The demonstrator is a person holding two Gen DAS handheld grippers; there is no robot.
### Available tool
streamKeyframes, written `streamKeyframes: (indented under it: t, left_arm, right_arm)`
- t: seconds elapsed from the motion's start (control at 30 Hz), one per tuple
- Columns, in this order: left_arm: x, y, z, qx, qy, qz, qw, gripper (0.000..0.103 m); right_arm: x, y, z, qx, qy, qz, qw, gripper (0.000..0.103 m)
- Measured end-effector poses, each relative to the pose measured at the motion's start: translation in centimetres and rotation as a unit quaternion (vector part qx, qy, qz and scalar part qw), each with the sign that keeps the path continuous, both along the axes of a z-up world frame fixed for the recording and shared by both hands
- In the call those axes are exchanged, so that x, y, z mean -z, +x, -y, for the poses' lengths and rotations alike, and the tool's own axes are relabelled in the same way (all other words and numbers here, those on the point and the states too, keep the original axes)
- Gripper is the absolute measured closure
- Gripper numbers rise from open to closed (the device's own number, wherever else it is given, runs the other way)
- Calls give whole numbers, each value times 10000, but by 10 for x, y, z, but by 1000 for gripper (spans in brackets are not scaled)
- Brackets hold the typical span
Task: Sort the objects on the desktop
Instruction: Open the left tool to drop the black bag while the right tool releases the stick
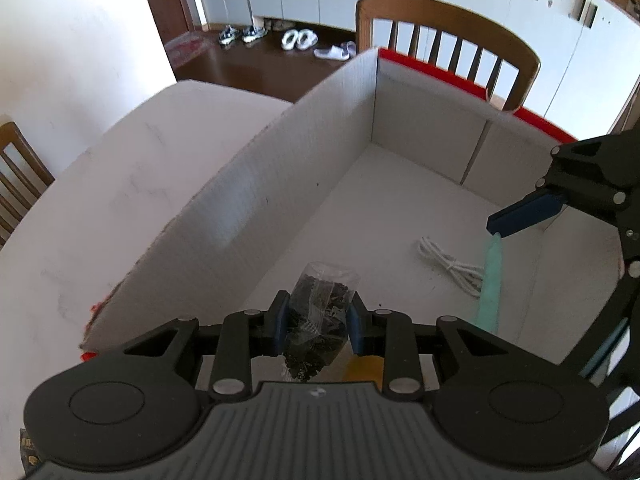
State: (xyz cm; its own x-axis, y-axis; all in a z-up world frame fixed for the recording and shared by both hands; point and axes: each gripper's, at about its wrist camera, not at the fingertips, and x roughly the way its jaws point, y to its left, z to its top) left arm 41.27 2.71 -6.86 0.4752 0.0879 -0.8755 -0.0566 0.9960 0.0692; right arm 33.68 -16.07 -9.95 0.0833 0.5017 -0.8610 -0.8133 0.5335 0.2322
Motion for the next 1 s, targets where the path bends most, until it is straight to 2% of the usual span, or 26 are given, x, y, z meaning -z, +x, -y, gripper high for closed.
streamKeyframes:
  t: [0.27, 0.47, 0.9, 0.93, 1.0]
  left_arm:
    - [11, 15, -12, -281, -248, -469, 9982, 75]
    - [20, 21, -10, -225, -249, -769, 9965, 75]
    - [25, 29, -10, -190, -338, -1045, 9938, 75]
    - [25, 29, -9, -182, -328, -1042, 9939, 73]
    - [23, 28, -9, -169, -326, -995, 9944, 61]
  right_arm:
    - [6, 1, -3, -67, -230, -119, 9996, 6]
    - [7, -1, -3, -102, -369, -170, 9991, 6]
    - [3, 6, -12, -54, -408, -196, 9990, 5]
    - [3, 6, -11, -47, -411, -191, 9990, 5]
    - [3, 5, -10, -28, -416, -169, 9990, 5]
